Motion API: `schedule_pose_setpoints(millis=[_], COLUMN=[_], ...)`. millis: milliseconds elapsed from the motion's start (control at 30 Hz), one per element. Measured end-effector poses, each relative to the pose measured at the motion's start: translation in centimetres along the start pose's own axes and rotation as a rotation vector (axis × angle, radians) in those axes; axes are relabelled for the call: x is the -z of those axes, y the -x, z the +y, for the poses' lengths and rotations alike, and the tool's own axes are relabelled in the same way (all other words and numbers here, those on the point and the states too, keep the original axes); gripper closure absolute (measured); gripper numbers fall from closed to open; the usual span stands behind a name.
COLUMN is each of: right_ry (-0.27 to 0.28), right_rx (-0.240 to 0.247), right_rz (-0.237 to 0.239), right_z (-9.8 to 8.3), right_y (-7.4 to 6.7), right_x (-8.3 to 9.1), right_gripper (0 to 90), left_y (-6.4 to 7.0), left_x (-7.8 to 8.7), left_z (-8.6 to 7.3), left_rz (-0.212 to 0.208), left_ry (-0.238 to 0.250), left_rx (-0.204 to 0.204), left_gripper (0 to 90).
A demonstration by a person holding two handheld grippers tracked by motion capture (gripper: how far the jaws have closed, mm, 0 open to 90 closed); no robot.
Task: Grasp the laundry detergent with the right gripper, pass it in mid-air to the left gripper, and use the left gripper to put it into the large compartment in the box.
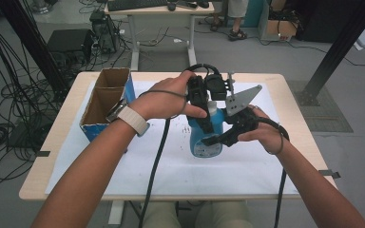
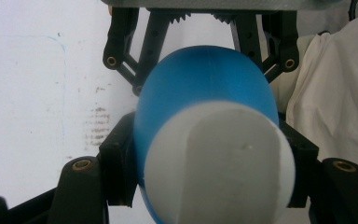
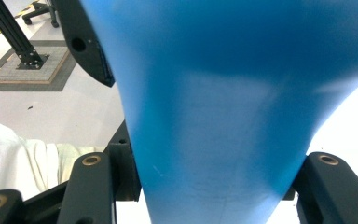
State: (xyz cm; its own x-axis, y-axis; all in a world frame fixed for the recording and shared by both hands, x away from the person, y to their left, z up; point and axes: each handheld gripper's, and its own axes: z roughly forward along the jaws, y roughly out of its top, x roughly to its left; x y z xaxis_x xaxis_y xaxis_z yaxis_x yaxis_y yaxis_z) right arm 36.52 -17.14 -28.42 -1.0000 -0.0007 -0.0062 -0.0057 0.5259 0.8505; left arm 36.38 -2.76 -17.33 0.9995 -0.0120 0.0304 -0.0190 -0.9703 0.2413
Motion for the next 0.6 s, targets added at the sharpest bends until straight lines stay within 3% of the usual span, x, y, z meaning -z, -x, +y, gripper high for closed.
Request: schedule_pose_setpoints(millis=[33,600], right_ry=[0.000,-0.006], right_rx=[-0.002,-0.001], right_rz=[0.000,-0.002], right_z=[0.02,0.13], right_y=[0.00,-0.10], right_x=[-0.02,-0.04], right_gripper=[43.2,43.2], left_y=[-0.09,0.09], left_x=[0.03,0.06], left_z=[0.01,-0.08], left_rz=[0.002,0.007], left_ry=[-0.003,0.001], left_rx=[-0.015,-0.007], left_gripper=[37.5,37.4])
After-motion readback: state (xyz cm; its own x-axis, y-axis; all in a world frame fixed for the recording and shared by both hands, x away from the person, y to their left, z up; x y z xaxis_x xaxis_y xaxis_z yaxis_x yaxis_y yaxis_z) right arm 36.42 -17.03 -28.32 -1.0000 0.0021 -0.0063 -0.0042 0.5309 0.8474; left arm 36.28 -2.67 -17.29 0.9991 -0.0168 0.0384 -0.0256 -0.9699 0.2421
